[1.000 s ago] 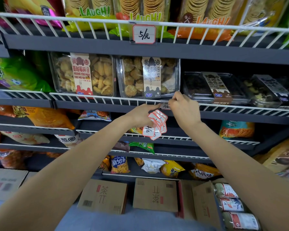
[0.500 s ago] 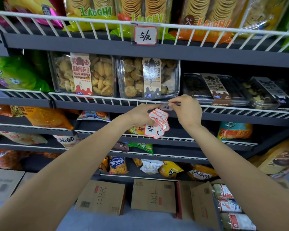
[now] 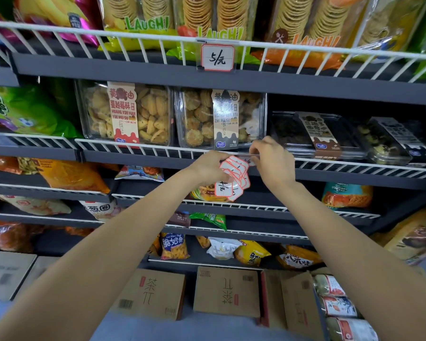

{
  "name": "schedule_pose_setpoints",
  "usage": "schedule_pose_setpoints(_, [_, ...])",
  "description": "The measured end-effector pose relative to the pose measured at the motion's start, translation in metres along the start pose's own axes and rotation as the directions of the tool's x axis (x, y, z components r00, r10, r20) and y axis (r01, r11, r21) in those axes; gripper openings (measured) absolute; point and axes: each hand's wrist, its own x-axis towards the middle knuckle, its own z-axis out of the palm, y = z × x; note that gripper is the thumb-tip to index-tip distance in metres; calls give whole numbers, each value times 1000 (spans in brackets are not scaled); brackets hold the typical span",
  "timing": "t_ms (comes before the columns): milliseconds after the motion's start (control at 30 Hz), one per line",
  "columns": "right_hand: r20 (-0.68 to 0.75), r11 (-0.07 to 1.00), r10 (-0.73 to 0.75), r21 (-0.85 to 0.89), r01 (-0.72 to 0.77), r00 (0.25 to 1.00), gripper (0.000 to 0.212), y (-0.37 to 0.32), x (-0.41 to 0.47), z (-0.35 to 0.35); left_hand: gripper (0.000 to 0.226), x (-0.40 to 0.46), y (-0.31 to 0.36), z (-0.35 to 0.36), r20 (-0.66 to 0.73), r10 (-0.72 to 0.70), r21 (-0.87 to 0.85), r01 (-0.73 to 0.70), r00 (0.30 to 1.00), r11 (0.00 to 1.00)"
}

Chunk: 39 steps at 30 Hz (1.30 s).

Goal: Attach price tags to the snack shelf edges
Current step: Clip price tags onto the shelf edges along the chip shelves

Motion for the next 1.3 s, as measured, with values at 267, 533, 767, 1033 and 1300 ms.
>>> schedule_pose_setpoints(267, [245, 645, 74, 727, -234, 967, 16, -26, -9, -33, 21, -30, -1, -20, -255, 14, -361, -108, 967, 926])
schedule_pose_setpoints(533, [235, 589, -110, 798, -128, 966, 21, -102, -8, -61, 20, -91, -17, -64, -458, 42, -321, -209, 888, 924])
schedule_pose_setpoints(767, [215, 548, -203, 834, -72, 955, 5, -208, -3, -67, 22, -161, -55, -128, -639, 80, -111, -194, 765, 975])
schedule_pose_setpoints(1033, [229, 471, -263, 878, -82, 937, 7, -365, -17, -46, 18, -252, -149, -222, -718, 69, -9, -108, 693, 994])
schedule_pose_setpoints(1300, [278, 447, -210, 880, -161, 937, 14, -501, -28, -18, 15, -319, -235, -312, -697, 36, -88, -135, 716, 987])
